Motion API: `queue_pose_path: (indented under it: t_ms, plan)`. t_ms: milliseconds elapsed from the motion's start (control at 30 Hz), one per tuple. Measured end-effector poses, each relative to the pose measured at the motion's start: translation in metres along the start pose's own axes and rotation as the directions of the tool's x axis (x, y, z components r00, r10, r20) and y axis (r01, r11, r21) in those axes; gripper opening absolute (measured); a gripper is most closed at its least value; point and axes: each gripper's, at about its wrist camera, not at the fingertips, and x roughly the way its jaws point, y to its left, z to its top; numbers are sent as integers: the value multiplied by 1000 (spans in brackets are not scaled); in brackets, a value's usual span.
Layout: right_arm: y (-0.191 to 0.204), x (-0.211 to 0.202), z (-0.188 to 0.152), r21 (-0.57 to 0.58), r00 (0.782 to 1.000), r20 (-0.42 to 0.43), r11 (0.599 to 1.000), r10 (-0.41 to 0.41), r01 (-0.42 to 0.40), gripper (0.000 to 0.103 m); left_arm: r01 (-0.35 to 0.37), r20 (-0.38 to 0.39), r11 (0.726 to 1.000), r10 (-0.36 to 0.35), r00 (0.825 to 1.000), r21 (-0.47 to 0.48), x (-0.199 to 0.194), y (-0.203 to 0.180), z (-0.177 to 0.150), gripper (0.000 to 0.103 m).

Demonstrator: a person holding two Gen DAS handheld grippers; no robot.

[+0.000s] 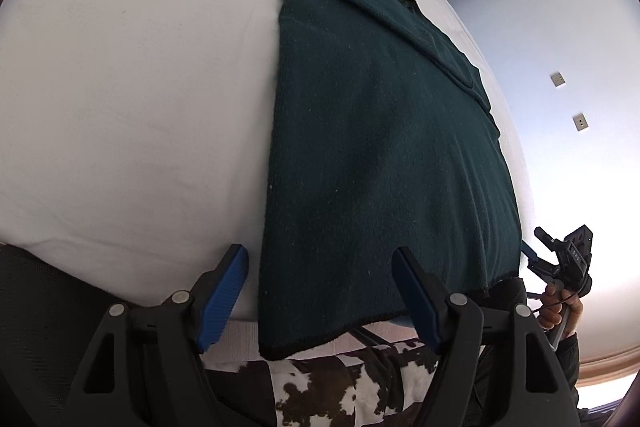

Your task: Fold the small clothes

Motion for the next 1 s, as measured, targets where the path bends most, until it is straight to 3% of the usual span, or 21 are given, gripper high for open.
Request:
queue_pose_path:
  t_ms: [267, 333, 467, 600, 667, 800, 867, 933, 967, 1000]
  plan:
    - [-1, 0, -4, 10, 999, -36, 999, 33, -32, 66, 60, -43, 995, -63, 997, -84, 3, 13, -2, 67]
    - [-4, 1, -6, 25, 998, -39, 999, 45, -44, 66, 61, -52, 994, -66, 996, -95, 4, 16, -1, 60]
    - [-7, 0, -4, 41, 997, -39, 997, 64, -62, 66, 80, -73, 986, -91, 993, -144, 6, 25, 1, 37]
    - [-10, -1, -4, 54, 996, -43, 996, 78, -75, 66, 156, -67, 962, -175, 982, -225, 8, 41, -2, 28]
    - [-11, -2, -3, 54, 996, -45, 996, 76, -74, 66, 162, -60, 959, -181, 982, -232, 9, 43, -4, 26]
    - [-13, -3, -4, 56, 996, -48, 996, 78, -75, 66, 219, -35, 941, -236, 971, -258, 10, 44, -4, 42]
    - [-13, -2, -3, 58, 996, -53, 995, 78, -75, 66, 202, -40, 950, -217, 975, -238, 11, 38, -3, 44]
    - [-14, -3, -4, 60, 995, -55, 995, 78, -75, 66, 163, -50, 966, -176, 983, -201, 11, 29, -1, 37]
    - [-16, -4, -3, 61, 996, -55, 995, 76, -73, 66, 133, -59, 973, -147, 987, -191, 12, 27, -1, 12]
    - [-17, -4, -3, 63, 996, -55, 995, 74, -71, 66, 120, -69, 974, -136, 988, -191, 14, 28, -1, 6]
